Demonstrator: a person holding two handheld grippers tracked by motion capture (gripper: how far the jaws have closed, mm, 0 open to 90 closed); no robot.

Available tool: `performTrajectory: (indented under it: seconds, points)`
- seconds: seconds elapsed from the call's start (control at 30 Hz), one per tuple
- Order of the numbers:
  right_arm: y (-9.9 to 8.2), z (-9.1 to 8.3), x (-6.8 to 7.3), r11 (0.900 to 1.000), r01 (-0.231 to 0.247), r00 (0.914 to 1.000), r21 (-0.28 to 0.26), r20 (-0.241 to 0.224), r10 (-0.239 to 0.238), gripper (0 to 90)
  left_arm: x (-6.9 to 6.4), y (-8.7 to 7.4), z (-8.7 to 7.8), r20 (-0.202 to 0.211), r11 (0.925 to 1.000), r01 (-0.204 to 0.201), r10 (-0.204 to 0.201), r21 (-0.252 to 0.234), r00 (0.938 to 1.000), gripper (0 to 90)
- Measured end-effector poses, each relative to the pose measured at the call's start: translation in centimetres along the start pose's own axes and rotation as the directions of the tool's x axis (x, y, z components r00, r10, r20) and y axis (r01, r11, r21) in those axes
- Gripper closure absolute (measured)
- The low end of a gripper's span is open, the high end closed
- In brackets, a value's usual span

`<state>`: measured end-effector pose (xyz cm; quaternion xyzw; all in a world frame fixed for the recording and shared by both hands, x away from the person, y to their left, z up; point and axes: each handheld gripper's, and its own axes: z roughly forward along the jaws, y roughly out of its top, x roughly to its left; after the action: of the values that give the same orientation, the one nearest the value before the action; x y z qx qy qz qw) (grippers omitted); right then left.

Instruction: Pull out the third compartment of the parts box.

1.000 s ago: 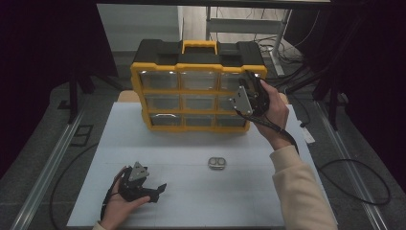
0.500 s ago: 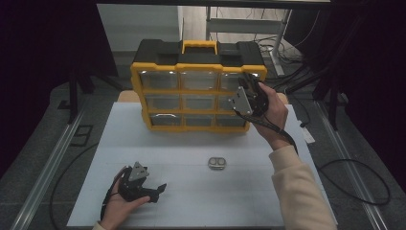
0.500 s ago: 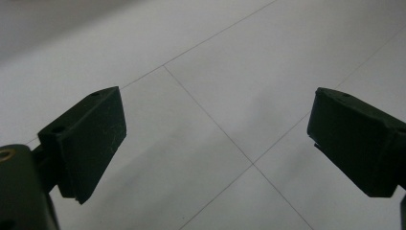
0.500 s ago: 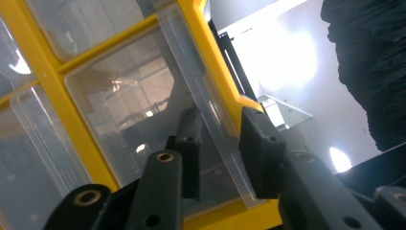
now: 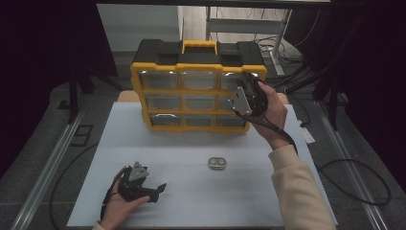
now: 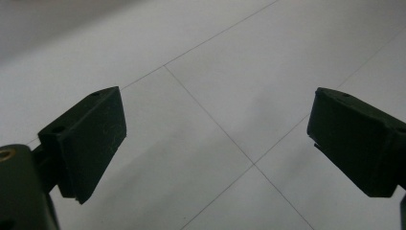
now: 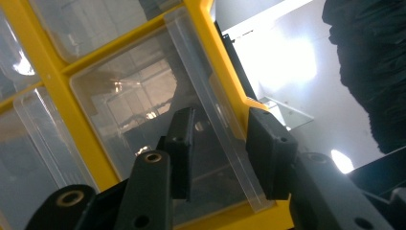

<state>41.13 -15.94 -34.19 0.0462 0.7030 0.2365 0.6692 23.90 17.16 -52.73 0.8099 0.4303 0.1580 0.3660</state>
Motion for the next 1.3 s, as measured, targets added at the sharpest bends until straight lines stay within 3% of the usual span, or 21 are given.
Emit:
performTrajectory:
  seconds: [0.3,0.57,1.3]
  points:
    - [0.04,0.13,0.53,0.9988,0.047,0.9984,0.012,0.032,-0.047,61.8,-0.04,-0.01,0.0,-0.002,1.0,-0.003,0.003,0.001,1.0,6.9]
    - [0.15,0.14,0.58,0.9966,0.078,0.9948,0.028,0.063,-0.08,70.3,-0.02,-0.02,-0.02,-0.003,1.0,-0.002,0.002,0.0,1.0,6.9]
    - [0.11,0.06,0.83,0.99,0.137,0.9866,0.034,0.085,-0.139,75.1,0.03,-0.07,0.0,-0.004,1.0,-0.001,0.001,0.0,1.0,6.9]
